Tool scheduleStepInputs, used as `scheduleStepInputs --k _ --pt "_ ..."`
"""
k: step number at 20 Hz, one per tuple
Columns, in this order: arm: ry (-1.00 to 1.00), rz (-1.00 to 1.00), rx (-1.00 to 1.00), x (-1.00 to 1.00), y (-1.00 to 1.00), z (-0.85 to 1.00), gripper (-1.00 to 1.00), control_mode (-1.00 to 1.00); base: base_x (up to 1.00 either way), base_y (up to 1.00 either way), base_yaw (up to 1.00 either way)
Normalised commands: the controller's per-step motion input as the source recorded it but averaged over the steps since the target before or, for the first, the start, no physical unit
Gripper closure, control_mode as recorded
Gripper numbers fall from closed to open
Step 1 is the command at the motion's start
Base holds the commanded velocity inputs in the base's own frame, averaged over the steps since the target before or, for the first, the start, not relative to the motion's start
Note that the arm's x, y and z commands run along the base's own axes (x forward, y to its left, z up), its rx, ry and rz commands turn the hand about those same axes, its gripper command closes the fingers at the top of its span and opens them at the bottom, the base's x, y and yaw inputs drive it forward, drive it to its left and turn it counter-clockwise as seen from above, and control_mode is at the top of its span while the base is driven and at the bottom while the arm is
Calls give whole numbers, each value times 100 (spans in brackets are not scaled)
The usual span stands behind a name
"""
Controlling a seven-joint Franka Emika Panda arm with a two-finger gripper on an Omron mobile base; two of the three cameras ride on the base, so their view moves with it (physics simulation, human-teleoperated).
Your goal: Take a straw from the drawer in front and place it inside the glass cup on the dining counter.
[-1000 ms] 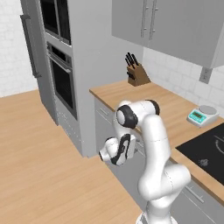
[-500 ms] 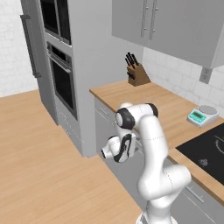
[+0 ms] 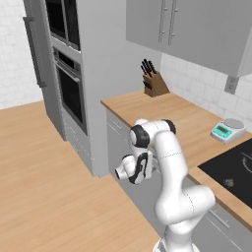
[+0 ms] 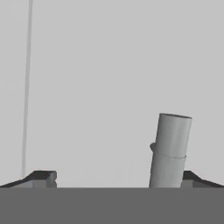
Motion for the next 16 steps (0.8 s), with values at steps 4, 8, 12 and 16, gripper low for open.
scheduleStepInputs --k 4,8,12,16 --pt "1 4 0 -1 0 -3 -100 -100 0 0 0" --pt "0 6 1 -4 19 0 100 -100 0 0 0" --pt "0 6 1 -12 29 0 100 -100 0 0 0" --pt "0 6 2 -18 55 3 100 -100 0 0 0"
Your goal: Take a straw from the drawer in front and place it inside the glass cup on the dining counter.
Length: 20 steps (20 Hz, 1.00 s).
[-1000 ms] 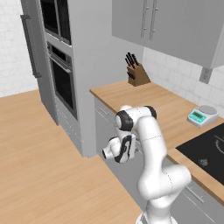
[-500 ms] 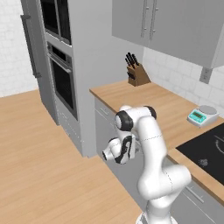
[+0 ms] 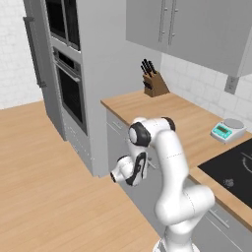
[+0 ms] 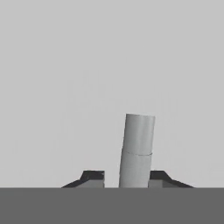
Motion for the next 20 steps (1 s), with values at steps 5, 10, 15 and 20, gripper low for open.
scheduleStepInputs --k 5,10,15,20 --pt "0 3 3 -25 88 13 100 -100 0 0 0" --pt "3 1 8 -27 100 21 100 -100 0 0 0" --pt "9 1 11 -25 100 19 100 -100 0 0 0" --pt "11 1 10 -18 100 13 100 -100 0 0 0"
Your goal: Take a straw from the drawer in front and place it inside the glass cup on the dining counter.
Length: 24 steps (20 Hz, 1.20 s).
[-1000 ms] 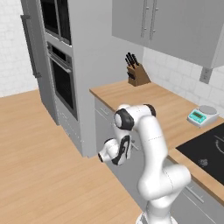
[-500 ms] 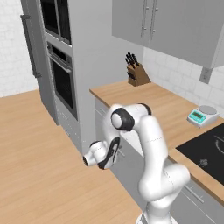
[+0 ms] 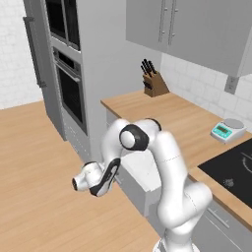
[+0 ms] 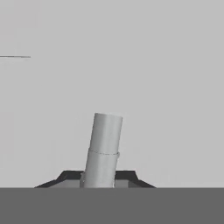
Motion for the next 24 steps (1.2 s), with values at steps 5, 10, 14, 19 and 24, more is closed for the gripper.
scheduleStepInputs --k 5,10,14,19,24 --pt "6 1 18 -16 90 27 -100 -100 0 0 0" --pt "0 0 40 -35 31 88 -100 -100 0 0 0" --pt "2 0 58 -24 0 100 -100 -100 0 0 0" --pt "12 -2 66 -5 -42 100 -100 -100 0 0 0" --pt "16 -12 40 25 -92 49 -100 -100 0 0 0"
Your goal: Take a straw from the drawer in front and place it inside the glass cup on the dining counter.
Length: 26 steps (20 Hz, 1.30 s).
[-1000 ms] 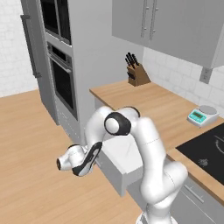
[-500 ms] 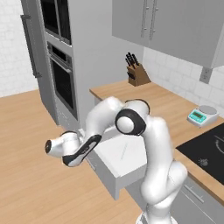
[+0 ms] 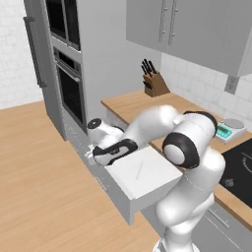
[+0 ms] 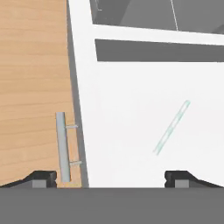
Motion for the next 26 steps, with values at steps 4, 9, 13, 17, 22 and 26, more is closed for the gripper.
scheduleStepInputs --k 4,9,13,17,22,26 --pt "14 -14 10 55 -75 2 -100 -100 0 0 0" --pt "17 -9 0 58 -26 -32 -100 -100 0 0 0" --pt "18 -1 6 36 -6 -57 -100 -100 0 0 0" --pt "13 0 13 7 0 -69 -100 -100 0 0 0" --pt "5 0 12 0 28 -50 -100 -100 0 0 0" --pt "0 0 4 -19 96 -16 -100 -100 0 0 0"
